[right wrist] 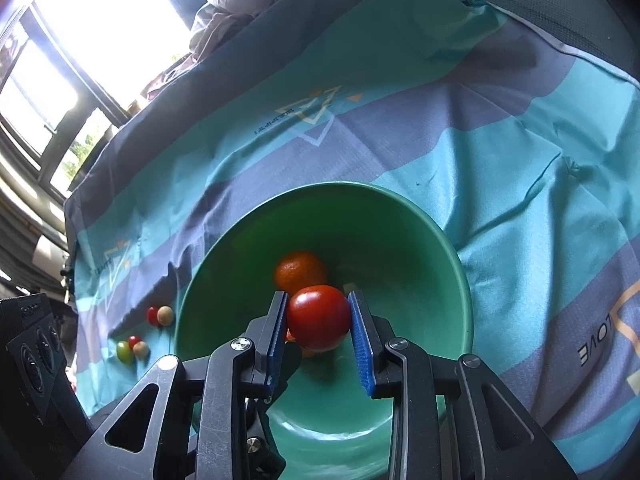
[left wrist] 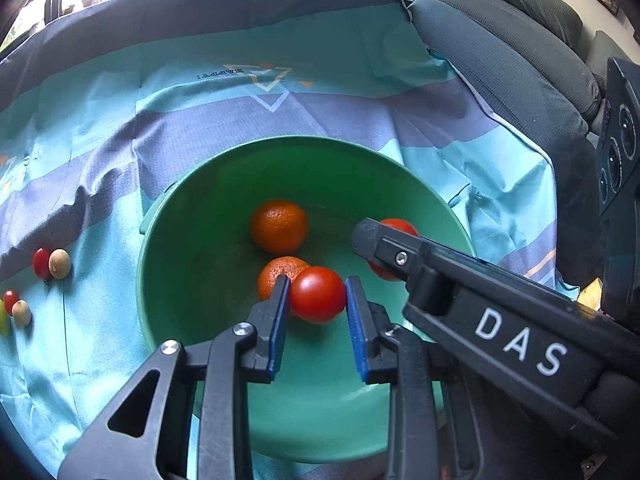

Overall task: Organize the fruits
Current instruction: 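Open both grippers to drop the red tomatoes into the bowl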

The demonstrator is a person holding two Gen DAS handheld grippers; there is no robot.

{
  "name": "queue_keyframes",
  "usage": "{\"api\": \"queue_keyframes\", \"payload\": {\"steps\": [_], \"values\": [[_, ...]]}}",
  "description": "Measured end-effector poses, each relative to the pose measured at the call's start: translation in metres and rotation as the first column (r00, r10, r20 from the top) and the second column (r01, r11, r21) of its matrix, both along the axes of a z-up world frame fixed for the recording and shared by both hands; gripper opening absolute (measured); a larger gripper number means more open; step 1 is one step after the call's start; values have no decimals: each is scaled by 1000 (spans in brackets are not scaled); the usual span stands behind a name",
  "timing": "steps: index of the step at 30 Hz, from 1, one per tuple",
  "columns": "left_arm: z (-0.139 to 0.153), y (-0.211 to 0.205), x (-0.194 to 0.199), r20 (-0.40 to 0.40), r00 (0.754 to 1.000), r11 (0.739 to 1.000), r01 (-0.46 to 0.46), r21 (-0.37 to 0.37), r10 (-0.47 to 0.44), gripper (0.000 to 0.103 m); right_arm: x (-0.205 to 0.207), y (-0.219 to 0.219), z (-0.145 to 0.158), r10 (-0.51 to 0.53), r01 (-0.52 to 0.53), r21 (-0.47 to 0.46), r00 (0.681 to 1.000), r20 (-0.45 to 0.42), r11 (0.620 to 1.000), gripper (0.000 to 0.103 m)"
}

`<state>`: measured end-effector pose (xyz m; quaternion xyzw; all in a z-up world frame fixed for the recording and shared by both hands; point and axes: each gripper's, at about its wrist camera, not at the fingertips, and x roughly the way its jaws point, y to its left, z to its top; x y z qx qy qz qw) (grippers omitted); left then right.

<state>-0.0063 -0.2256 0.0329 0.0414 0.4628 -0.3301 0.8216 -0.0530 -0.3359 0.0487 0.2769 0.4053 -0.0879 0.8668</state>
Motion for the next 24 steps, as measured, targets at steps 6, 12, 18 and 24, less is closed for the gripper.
{"api": "queue_keyframes", "payload": {"steps": [6,12,18,24], "values": [[1,-1,-1,0,1000,1000,7,0,-7,28,1,0,-1,5,-5,-4,1000,-3,1000,33],[1,-2,-1,0,1000,1000,3,5,-3,28,2,1,-1,5,-5,-7,1000,-10,1000,33],[2,2,0,5,1000,1000,1,-1,-1,28,3,3,-1,6,-6,-9,1000,-15,1000,33],[13,15,-2,17,1000,1000,-7,-28,7,42,3,4,0,9,-9,-20,1000,-9,1000,33]]}}
